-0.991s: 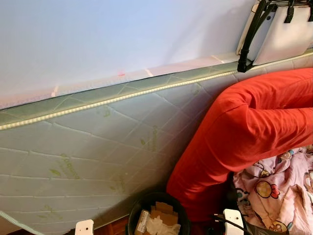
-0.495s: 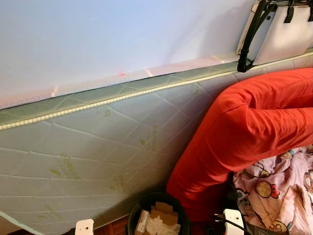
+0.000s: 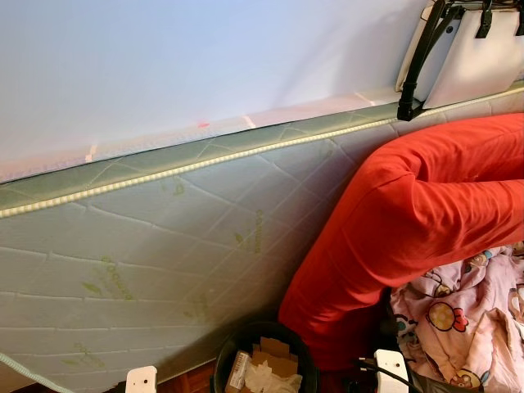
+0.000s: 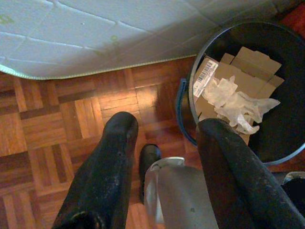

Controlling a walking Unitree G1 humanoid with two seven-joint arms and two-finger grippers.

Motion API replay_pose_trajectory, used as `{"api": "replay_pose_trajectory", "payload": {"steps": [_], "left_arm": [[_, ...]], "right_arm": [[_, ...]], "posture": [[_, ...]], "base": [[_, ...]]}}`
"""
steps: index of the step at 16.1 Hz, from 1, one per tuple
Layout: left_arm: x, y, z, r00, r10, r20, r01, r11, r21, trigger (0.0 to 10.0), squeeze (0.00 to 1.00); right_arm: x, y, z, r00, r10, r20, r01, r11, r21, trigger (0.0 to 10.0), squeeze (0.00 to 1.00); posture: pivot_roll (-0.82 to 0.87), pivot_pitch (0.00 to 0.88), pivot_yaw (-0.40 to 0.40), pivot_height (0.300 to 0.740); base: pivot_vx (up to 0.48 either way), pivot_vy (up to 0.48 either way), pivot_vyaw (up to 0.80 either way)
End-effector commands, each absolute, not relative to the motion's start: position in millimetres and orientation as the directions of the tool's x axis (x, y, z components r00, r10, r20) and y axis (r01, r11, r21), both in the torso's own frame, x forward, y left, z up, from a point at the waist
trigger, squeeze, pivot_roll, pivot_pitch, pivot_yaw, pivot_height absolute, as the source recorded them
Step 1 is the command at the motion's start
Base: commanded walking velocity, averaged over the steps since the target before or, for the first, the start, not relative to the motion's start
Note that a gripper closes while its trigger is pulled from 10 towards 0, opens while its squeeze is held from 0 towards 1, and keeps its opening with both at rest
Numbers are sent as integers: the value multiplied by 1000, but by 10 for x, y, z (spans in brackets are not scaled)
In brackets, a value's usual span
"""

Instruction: Clean up the room

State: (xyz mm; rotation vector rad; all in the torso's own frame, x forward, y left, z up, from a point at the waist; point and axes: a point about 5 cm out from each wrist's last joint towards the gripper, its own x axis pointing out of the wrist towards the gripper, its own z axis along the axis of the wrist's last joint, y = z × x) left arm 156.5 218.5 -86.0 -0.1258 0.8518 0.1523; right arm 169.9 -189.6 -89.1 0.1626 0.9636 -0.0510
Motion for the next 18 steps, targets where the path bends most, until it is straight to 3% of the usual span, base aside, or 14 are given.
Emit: {"api": "replay_pose_trajectory", "payload": {"steps": [1,11,18], "left_arm": [[1529,2163,-880,640,78,-765,-178,983,-49,10000,0],[1527,2164,-880,641,78,-764,-181,982,-51,10000,0],[1527,2169,-878,642,79,-763,-178,983,-48,10000,0]], "right_arm": [[1681,-1923,-896,567,19,-824,124,986,108,10000,0],[1679,-1922,-897,567,18,-824,127,986,109,10000,0],[1676,-1920,-899,567,14,-824,135,985,110,10000,0]], "posture": [[101,0,-57,740],[102,0,-56,740],[103,0,-54,740]], "base": [[0,0,0],[0,0,0],[-261,0,0]]}}
